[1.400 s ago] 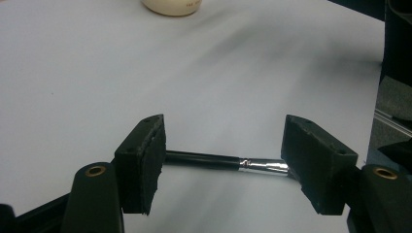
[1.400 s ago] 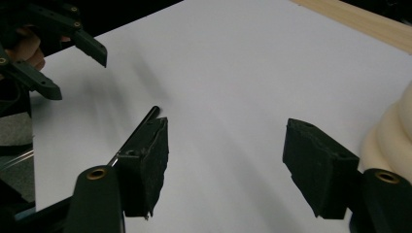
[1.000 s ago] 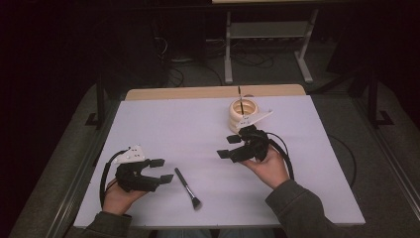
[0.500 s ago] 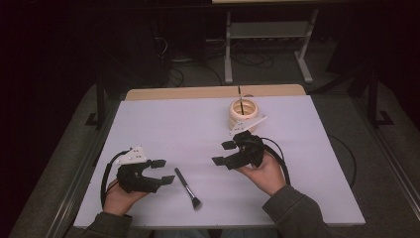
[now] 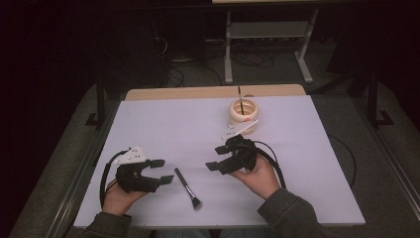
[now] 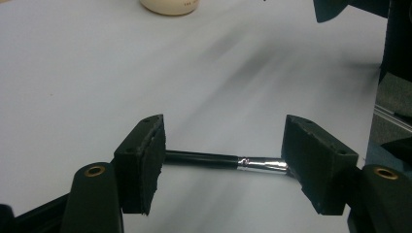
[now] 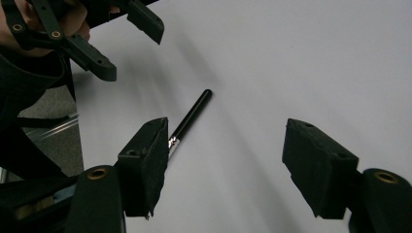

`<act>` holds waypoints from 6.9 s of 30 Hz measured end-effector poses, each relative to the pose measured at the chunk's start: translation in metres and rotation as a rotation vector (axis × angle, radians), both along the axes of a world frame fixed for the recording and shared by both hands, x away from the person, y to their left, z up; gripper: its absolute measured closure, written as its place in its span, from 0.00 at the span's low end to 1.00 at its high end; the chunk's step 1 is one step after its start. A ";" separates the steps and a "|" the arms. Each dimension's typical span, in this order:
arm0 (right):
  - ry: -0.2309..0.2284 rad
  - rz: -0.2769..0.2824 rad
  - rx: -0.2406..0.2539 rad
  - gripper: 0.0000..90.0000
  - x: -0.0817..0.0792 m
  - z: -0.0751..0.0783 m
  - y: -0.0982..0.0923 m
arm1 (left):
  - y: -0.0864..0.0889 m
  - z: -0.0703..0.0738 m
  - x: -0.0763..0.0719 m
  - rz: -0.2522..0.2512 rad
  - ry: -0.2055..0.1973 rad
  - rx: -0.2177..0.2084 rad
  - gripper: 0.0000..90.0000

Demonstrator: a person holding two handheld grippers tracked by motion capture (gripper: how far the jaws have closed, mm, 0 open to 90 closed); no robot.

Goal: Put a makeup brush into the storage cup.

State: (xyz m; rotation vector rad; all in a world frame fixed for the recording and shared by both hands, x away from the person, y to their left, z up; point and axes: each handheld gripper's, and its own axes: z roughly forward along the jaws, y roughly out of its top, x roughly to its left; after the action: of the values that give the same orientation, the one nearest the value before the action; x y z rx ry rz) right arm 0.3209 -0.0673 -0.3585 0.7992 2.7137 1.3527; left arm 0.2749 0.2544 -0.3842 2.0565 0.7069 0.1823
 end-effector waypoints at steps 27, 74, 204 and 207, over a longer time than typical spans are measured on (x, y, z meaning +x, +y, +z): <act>0.034 -0.014 -0.133 0.41 -0.018 -0.026 0.060 | 0.005 0.001 0.000 0.012 0.003 -0.011 0.36; -0.039 -0.178 -0.267 0.85 -0.068 -0.080 0.105 | 0.005 0.001 0.000 0.011 0.003 -0.012 0.36; 0.078 0.147 0.235 0.57 -0.030 -0.011 -0.034 | -0.089 0.009 0.001 -0.410 -0.045 0.249 0.88; 0.067 0.130 0.252 0.57 -0.032 -0.015 -0.036 | -0.088 0.009 0.002 -0.393 -0.043 0.236 0.88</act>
State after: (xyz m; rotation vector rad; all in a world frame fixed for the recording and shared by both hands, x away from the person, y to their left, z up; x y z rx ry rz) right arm 0.2892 -0.1030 -0.3734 0.7009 2.7226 1.7537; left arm 0.2773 0.1663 -0.3751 2.3640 0.2526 0.0859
